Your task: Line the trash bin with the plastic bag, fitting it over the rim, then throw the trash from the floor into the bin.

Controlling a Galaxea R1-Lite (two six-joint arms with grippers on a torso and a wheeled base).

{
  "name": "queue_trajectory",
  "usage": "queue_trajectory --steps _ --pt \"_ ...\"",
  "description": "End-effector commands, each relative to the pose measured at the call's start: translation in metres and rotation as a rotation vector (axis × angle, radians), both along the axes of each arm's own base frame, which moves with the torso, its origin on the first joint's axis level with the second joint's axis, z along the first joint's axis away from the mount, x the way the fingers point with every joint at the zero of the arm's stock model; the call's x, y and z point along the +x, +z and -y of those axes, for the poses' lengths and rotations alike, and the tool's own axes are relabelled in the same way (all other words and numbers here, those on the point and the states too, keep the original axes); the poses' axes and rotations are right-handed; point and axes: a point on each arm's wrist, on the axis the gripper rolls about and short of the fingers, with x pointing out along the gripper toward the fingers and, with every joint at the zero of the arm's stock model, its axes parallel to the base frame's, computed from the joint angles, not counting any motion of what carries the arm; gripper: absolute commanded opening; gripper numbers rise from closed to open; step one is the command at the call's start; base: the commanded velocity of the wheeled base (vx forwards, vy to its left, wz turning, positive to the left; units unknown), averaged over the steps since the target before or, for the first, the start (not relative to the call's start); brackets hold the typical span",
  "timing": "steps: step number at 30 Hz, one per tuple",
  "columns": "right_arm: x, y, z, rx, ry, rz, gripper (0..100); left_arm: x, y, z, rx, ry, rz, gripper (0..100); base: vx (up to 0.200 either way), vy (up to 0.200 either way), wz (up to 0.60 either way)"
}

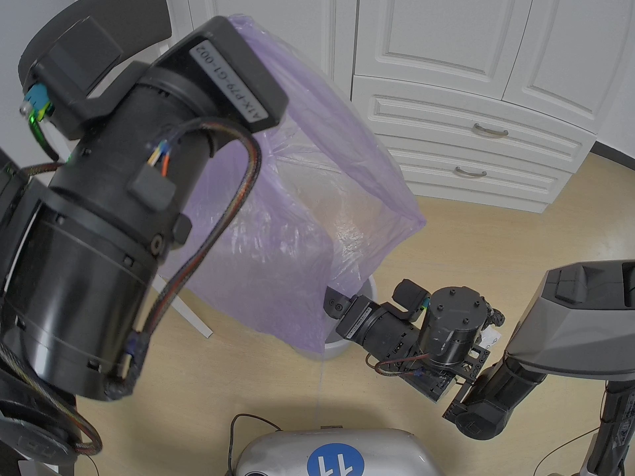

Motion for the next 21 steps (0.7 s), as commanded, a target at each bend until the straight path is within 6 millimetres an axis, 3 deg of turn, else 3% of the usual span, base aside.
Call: queue_trajectory --steps 1,8,14,21 --pt "0.001 -0.003 -0.002 0.005 0.001 0.003 100 0.000 0.000 0.001 -0.001 -0.002 -0.001 0 0.000 0.000 0.00" --pt "0.007 0.010 -0.004 0.046 -0.025 0.046 100 -0.001 0.001 0.003 -0.008 -0.013 0.001 0 0.000 0.000 0.00" --pt "0.010 0.045 0.011 0.110 -0.061 0.121 100 -0.005 0.002 0.004 -0.014 -0.026 0.002 0 0.000 0.000 0.00" --pt "0.002 0.053 0.023 0.101 -0.078 0.126 100 0.000 0.004 -0.002 -0.019 0.004 0.005 0 0.000 0.000 0.00"
